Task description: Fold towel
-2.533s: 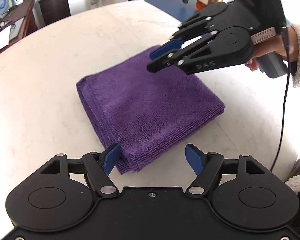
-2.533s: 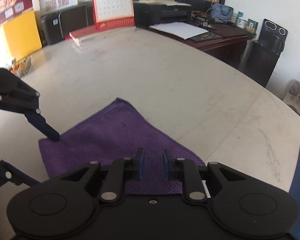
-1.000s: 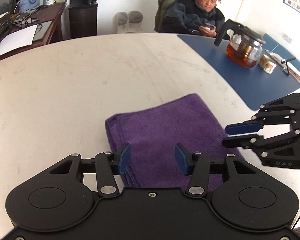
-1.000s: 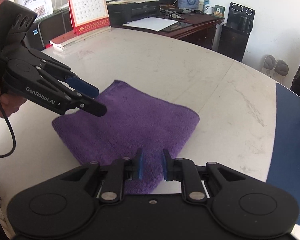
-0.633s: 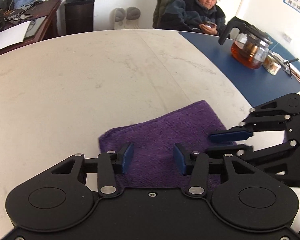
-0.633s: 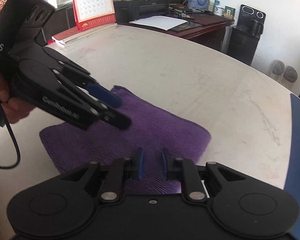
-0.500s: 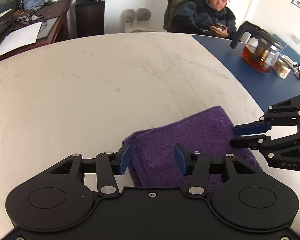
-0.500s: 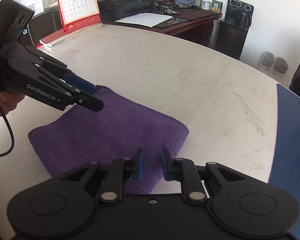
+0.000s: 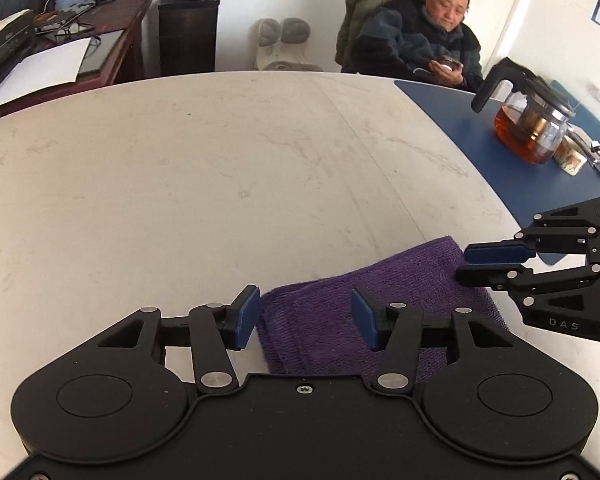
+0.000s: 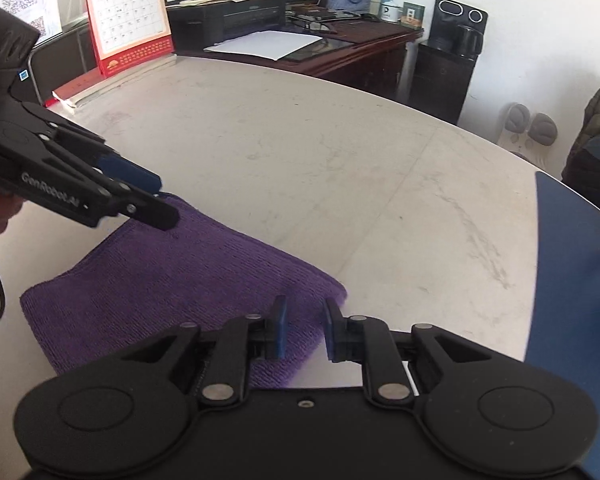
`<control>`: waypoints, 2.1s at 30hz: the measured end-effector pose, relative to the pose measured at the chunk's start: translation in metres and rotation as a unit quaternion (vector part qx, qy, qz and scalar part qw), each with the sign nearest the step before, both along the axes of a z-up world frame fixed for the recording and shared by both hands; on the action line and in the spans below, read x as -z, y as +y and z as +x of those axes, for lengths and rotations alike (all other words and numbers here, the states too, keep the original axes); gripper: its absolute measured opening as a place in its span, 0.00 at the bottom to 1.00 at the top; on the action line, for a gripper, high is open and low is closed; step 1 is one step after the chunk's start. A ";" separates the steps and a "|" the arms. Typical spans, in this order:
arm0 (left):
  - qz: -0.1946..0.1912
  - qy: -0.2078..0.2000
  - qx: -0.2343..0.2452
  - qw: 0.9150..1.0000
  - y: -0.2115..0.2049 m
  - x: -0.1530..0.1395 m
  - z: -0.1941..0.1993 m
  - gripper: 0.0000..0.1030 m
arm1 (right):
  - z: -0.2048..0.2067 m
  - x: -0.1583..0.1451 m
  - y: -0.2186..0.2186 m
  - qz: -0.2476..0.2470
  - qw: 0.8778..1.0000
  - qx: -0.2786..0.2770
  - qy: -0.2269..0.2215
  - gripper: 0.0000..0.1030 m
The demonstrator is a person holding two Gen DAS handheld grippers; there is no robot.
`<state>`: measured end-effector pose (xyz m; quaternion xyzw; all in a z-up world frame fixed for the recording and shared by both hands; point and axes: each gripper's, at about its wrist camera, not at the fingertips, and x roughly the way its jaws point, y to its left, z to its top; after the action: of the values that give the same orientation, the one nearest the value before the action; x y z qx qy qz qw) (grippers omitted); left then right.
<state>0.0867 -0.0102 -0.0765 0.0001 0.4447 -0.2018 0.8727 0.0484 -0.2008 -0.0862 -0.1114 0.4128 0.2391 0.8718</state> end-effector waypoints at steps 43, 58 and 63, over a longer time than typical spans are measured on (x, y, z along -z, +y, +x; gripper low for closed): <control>0.073 -0.025 -0.186 0.980 -0.029 -0.095 -0.126 1.00 | -0.107 -0.062 0.020 0.157 0.988 0.014 -0.006 0.49; 0.106 -0.001 -0.202 0.974 -0.016 -0.091 -0.138 1.00 | -0.123 -0.062 0.037 0.143 0.990 0.001 -0.006 0.53; 0.105 0.008 -0.199 0.974 -0.014 -0.088 -0.135 1.00 | -0.123 -0.061 0.039 0.134 0.991 0.000 -0.003 0.53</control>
<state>-0.0484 -0.0246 0.0117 0.0018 0.4613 0.0243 0.8869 -0.0747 -0.1618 -0.0255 0.0061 0.3741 0.2918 0.8803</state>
